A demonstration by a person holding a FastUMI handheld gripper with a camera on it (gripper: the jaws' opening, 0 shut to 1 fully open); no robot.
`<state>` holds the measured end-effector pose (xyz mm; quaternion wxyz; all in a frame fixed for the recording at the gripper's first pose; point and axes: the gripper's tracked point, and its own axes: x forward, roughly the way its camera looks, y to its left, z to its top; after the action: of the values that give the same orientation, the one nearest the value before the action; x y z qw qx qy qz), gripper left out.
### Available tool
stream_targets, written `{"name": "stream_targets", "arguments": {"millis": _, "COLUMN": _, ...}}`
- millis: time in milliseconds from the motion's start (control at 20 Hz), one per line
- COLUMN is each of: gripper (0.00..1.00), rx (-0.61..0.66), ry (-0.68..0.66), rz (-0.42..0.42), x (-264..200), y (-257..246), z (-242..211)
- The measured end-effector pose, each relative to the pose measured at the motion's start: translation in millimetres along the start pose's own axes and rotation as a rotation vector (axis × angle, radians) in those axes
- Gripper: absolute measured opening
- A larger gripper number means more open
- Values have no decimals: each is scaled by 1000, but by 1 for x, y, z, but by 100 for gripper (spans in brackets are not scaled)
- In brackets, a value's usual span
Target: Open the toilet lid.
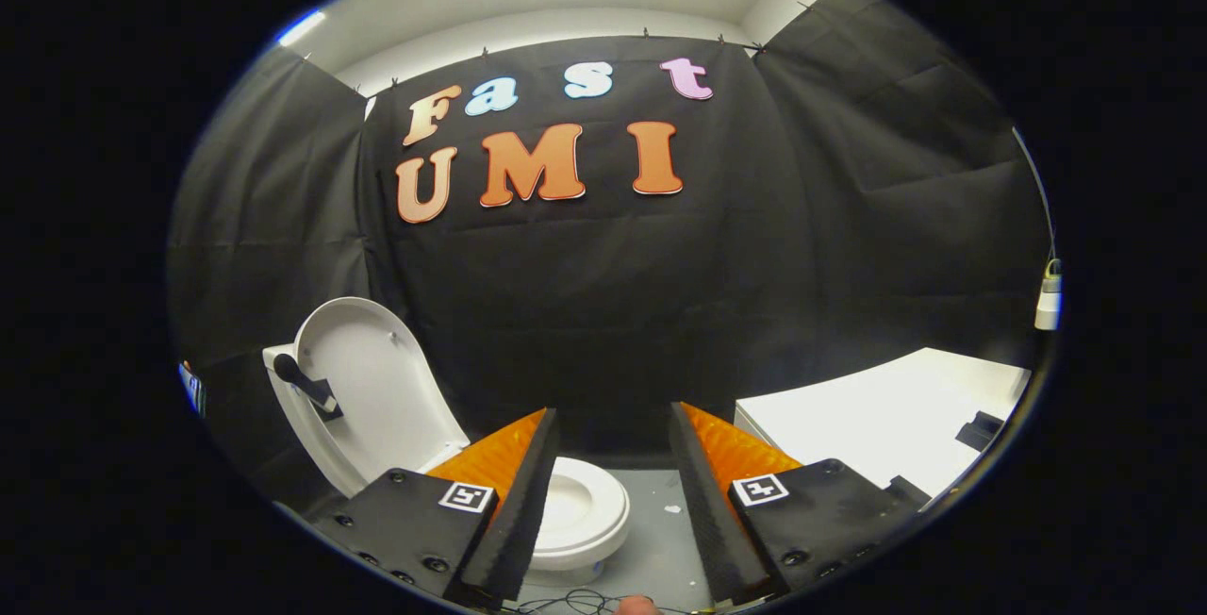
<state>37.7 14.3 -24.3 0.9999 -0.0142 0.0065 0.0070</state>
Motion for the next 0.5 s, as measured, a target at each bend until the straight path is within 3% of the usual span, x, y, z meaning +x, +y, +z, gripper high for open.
{"name": "stream_targets", "arguments": {"millis": 500, "gripper": 77, "rx": 15, "ry": 35, "rz": 3, "x": 3, "y": 2, "z": -9}}
